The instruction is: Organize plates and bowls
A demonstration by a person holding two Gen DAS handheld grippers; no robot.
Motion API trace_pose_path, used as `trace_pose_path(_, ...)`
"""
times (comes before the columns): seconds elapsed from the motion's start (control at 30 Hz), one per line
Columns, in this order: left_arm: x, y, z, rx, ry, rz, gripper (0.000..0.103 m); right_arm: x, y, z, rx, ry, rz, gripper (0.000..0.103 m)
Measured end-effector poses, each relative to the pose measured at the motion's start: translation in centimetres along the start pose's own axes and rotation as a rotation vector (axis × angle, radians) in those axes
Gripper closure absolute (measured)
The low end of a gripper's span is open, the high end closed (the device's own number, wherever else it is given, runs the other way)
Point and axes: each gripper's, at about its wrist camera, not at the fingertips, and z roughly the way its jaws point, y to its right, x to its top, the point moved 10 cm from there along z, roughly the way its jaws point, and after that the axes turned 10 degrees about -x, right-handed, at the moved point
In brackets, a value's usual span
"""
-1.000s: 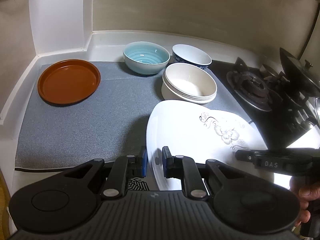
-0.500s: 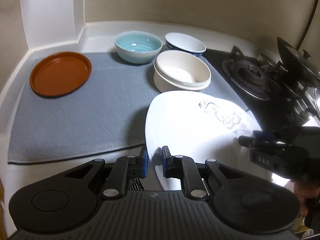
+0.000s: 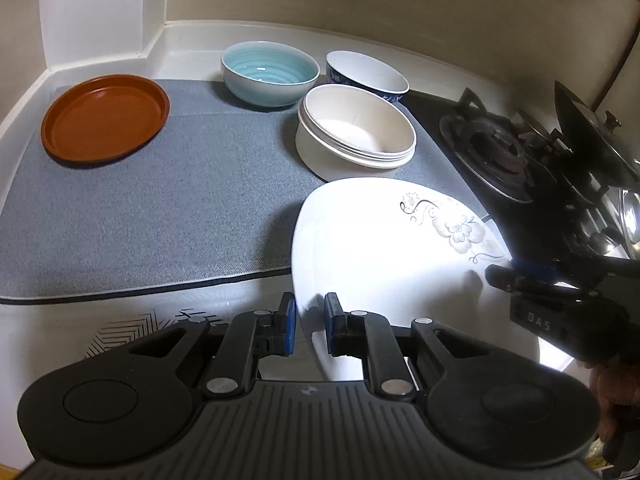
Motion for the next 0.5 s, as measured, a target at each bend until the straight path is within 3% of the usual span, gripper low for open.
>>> trace_pose_path(0.3, 0.1, -0.1, -0.1, -0.022, 0.000, -0.030, 0.087, -0.9, 1.3, -0.2, 0.001, -0.031, 0.089, 0.071)
trace_pose_path(0.5, -0.9, 0.2, 0.7, -0.076, -0.052, -0.071, 0.086, -2.0, 1.8, 0.1, 0.076, -0.108, 0.205, 0.071)
